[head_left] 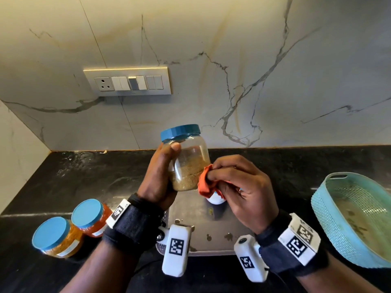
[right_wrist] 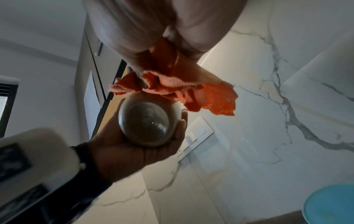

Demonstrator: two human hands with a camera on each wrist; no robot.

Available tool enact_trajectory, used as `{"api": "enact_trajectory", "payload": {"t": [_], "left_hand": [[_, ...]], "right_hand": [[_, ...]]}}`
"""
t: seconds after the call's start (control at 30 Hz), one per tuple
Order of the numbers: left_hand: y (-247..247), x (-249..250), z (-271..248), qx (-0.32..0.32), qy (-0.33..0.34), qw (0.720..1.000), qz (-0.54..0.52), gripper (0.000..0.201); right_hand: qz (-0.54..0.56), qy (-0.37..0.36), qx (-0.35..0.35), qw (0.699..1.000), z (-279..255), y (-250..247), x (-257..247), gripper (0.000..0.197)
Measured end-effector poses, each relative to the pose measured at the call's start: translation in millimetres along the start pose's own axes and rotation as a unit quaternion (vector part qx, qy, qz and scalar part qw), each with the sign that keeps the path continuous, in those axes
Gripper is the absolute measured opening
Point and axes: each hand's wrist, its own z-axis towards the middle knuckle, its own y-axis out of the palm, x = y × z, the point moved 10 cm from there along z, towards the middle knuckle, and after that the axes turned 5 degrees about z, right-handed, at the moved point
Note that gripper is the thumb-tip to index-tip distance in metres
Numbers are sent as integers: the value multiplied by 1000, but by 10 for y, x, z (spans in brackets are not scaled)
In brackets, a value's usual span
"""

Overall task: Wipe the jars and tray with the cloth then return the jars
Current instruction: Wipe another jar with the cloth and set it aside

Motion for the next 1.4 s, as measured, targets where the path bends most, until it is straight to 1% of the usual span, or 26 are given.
{"api": "enact_trajectory", "payload": {"t": [0.03,0.1,0.17,0.23,0.3,0.37,0.4,0.47,0.5,0.57,0.6,0.67,0.73,0.8,0.87,0.93,0.97,1.07,1.13,1.23,1.27,1.33,1.4], "left_hand": [[39,-31,-5,-13,-6,1000,5,105],[120,-109,-21,-36,-20,999,10,103],[133,-157,-12,-37,-27,999,4,100],[113,-170,10,-31,-28,999,4,97],[59,-164,26,-27,-31,999,0,86],[8,-143,14,-22,-35,999,-11,74],[-11,-129,2,-17,-33,999,-13,74],[-38,-82,-11,-2,-16,1000,-10,82],[-22,-67,-18,0,-11,1000,-4,78],[14,-61,-27,-4,-13,1000,19,56],[7,-64,-28,0,-16,999,34,50],[-15,-36,-32,12,-5,997,74,53],[-53,-27,-22,20,17,992,125,65],[-114,-40,-14,37,25,988,150,68],[-127,-76,-15,42,25,988,149,66],[-101,-109,-16,42,28,988,146,67],[-91,-109,-9,45,34,989,140,68],[-85,-57,35,59,42,993,90,70],[-98,5,63,61,48,995,60,70],[-119,12,72,64,36,996,48,72],[-96,-12,68,61,29,997,45,73],[-42,-78,57,53,13,998,37,75],[-6,-140,67,42,-1,999,29,76]], "right_hand": [[6,3,12,1000,51,-41,36,16],[36,32,43,998,193,-141,166,23],[61,65,65,994,305,-193,287,32],[77,83,68,991,305,-159,312,33],[90,87,63,990,196,-93,241,33],[82,64,44,994,76,-43,107,25],[67,46,35,996,39,-35,44,20],[31,17,29,999,30,-53,-12,15],[12,10,30,999,44,-70,-18,15],[-35,-9,27,999,83,-65,-49,17],[-61,-20,20,998,92,-36,-78,22],[-92,-44,-2,995,85,52,-138,29],[-107,-67,-22,992,67,125,-185,27],[-112,-67,-18,991,110,99,-152,23],[-98,-30,19,995,224,-24,6,19],[-76,8,59,995,332,-156,165,21],[-66,16,66,995,359,-182,198,23],[-35,4,39,999,282,-96,99,24],[-38,-18,3,999,142,28,-43,19],[-53,-48,-21,997,53,95,-139,25],[-55,-48,-14,997,89,67,-117,23],[-52,-25,30,998,205,-60,-4,19],[-43,6,78,996,315,-181,119,25]]}}
